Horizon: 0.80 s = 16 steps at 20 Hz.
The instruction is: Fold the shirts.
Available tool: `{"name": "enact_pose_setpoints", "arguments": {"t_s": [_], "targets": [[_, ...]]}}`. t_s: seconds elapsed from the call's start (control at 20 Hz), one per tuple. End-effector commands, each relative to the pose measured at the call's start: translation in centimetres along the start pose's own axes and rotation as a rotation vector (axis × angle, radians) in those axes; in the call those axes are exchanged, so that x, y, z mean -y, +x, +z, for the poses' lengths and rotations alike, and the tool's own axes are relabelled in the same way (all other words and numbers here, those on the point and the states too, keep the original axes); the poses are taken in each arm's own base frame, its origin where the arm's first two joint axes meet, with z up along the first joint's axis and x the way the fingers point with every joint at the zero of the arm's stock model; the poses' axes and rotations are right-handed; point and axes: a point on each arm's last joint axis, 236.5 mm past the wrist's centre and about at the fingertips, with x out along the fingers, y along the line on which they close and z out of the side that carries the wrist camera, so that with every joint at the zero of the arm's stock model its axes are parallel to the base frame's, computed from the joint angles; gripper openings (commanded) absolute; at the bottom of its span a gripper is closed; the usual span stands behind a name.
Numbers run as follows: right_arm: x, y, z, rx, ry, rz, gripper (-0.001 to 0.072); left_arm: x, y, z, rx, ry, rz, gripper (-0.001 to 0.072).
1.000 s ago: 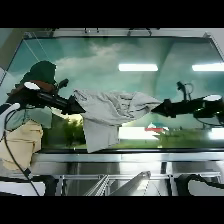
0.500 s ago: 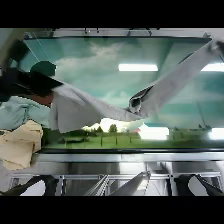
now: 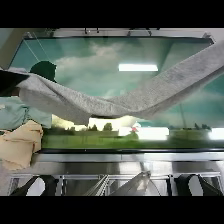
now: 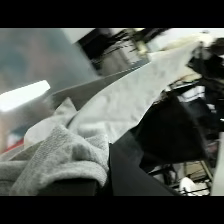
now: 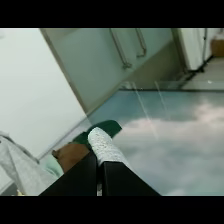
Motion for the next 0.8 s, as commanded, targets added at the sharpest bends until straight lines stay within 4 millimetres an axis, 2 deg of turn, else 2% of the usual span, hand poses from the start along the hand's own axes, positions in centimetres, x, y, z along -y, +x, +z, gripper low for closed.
{"name": "enact_pose_setpoints", "arguments": {"t_s": [0.0, 0.15, 0.25, 0.4, 0.55, 0.6, 0.7, 0.75], "targets": [[6.1, 0.6, -4.3, -0.100, 0.093, -0.163, 0.0022, -5.1, 0.8, -1.1, -0.081, -0.077, 0.123, 0.0020], [8.2, 1.2, -7.1, -0.136, 0.168, -0.157, 0.0022, -7.5, 3.1, -1.6, -0.150, -0.135, 0.068, 0.0020], [9.9, 1.5, -9.4, -0.164, 0.224, -0.160, 0.0021, -10.3, 5.0, -2.3, -0.202, -0.206, 0.063, 0.0019], [12.9, 1.8, -14.3, -0.226, 0.350, -0.178, 0.0022, -15.5, 7.4, -5.1, -0.322, -0.279, 0.121, 0.0019], [16.0, 1.5, -19.6, -0.287, 0.455, -0.230, 0.0022, -20.8, 8.7, -8.6, -0.442, -0.361, 0.210, 0.0021], [17.0, 1.2, -21.5, -0.323, 0.487, -0.259, 0.0022, -21.9, 9.0, -9.6, -0.472, -0.395, 0.211, 0.0195], [18.3, 0.4, -25.0, -0.405, 0.539, -0.294, 0.0022, -23.6, 9.1, -10.8, -0.495, -0.486, 0.211, 0.0590], [18.6, 0.2, -26.2, -0.439, 0.559, -0.303, 0.0022, -24.2, 9.0, -11.1, -0.495, -0.528, 0.211, 0.0708]]}}
